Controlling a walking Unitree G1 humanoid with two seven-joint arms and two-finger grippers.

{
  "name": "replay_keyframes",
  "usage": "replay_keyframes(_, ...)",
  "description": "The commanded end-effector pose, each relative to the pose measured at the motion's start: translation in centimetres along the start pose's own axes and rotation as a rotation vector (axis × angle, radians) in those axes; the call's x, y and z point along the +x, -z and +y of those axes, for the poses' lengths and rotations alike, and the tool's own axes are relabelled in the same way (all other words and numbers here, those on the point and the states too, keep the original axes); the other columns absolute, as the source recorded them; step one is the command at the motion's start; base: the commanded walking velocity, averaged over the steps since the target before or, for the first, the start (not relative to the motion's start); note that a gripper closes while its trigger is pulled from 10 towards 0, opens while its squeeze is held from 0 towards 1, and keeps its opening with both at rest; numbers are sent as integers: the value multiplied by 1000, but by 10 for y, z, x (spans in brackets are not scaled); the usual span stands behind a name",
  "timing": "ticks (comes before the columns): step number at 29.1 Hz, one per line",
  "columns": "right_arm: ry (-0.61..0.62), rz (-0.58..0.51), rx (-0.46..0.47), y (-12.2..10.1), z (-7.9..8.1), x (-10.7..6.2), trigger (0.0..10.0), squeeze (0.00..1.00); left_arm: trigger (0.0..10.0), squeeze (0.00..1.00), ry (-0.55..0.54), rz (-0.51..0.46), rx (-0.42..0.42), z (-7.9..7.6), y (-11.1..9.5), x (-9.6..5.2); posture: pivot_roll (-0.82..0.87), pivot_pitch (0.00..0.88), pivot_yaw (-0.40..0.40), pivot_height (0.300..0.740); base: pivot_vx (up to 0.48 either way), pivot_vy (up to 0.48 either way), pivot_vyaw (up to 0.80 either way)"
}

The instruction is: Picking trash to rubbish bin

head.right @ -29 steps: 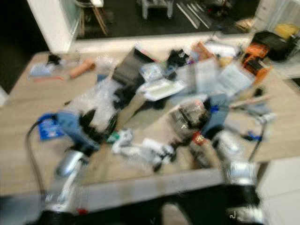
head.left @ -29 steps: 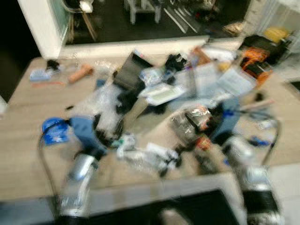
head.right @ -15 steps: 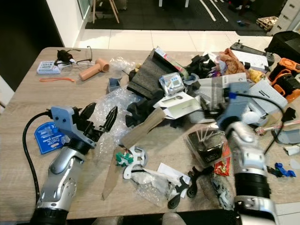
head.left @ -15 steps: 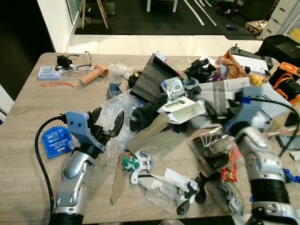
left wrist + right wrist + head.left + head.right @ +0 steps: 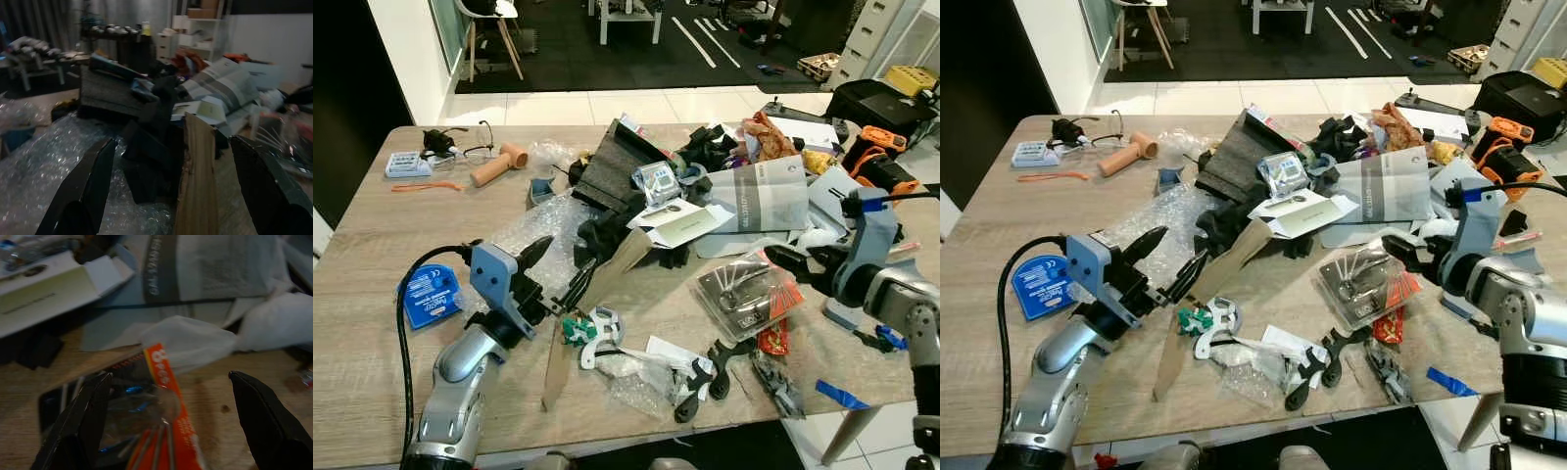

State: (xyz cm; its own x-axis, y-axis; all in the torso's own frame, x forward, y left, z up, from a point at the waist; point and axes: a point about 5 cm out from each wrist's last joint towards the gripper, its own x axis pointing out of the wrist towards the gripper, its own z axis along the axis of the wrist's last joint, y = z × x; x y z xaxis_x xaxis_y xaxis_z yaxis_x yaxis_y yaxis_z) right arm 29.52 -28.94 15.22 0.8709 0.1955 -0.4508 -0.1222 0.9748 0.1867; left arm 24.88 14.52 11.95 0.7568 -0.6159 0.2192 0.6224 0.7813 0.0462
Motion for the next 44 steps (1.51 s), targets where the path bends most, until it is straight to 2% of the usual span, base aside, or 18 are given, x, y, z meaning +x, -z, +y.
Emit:
replay_keyframes(1, 25, -1, 26, -1, -6, -4, 10000, 0, 10000, 0, 42, 0, 36, -3, -3, -1, -97, 0, -32, 740, 0, 0, 0)
replay_keyframes(4, 49, -3, 51, -1, -11, -5, 10000, 0, 10000, 0, 73, -5, 48, -4, -4, -2, -98, 0, -30, 740, 0, 0, 0)
replay_keyframes(8, 32, -52, 155, 2, -14, -2, 10000, 0, 10000, 0, 170, -34, 55, -9, -8, -8, -99, 0, -30, 740, 0, 0, 0)
replay_keyframes(11, 36, -10, 209, 11, -14, 2, 10000, 0, 10000, 0, 187, -39, 45, -10, -7, -11, -99, 0, -30, 740, 0, 0, 0)
replay_keyframes(16, -34, 24, 371, 24, -6, 5, 10000, 0, 10000, 0, 237, -33, 12, -16, -4, -18, -95, 0, -33, 740, 0, 0, 0)
replay_keyframes(19, -34, 24, 371, 24, -6, 5, 10000, 0, 10000, 0, 237, -33, 12, -16, -4, -18, -95, 0, -33, 740, 0, 0, 0)
replay_keyframes(22, -128, 25, 452, 25, 2, 6, 10000, 0, 10000, 0, 276, -23, -2, -19, -1, -25, -97, 0, -35, 740, 0, 0, 0)
replay_keyframes(27, -169, 28, 474, 26, 6, 6, 10000, 0, 10000, 0, 288, -21, -5, -20, 0, -27, -97, 0, -35, 740, 0, 0, 0)
replay_keyframes(31, -224, 79, 499, 34, 11, 4, 10000, 0, 10000, 0, 296, -23, -7, -25, -1, -29, -97, 0, -38, 740, 0, 0, 0)
replay_keyframes(33, -228, 129, 500, 42, 13, 4, 10000, 0, 10000, 0, 296, -28, 0, -31, -5, -27, -97, 0, -38, 740, 0, 0, 0)
replay_keyframes(36, -227, 145, 499, 45, 13, 3, 10000, 0, 10000, 0, 298, -32, 3, -34, -8, -26, -97, 0, -38, 740, 0, 0, 0)
replay_keyframes(37, -226, 160, 505, 49, 14, 4, 10000, 0, 10000, 0, 307, -43, 6, -39, -15, -23, -97, 0, -37, 740, 0, 0, 0)
replay_keyframes(44, -237, 167, 532, 54, 16, 6, 10000, 0, 10000, 0, 324, -54, 9, -48, -25, -23, -96, 0, -35, 740, 0, 0, 0)
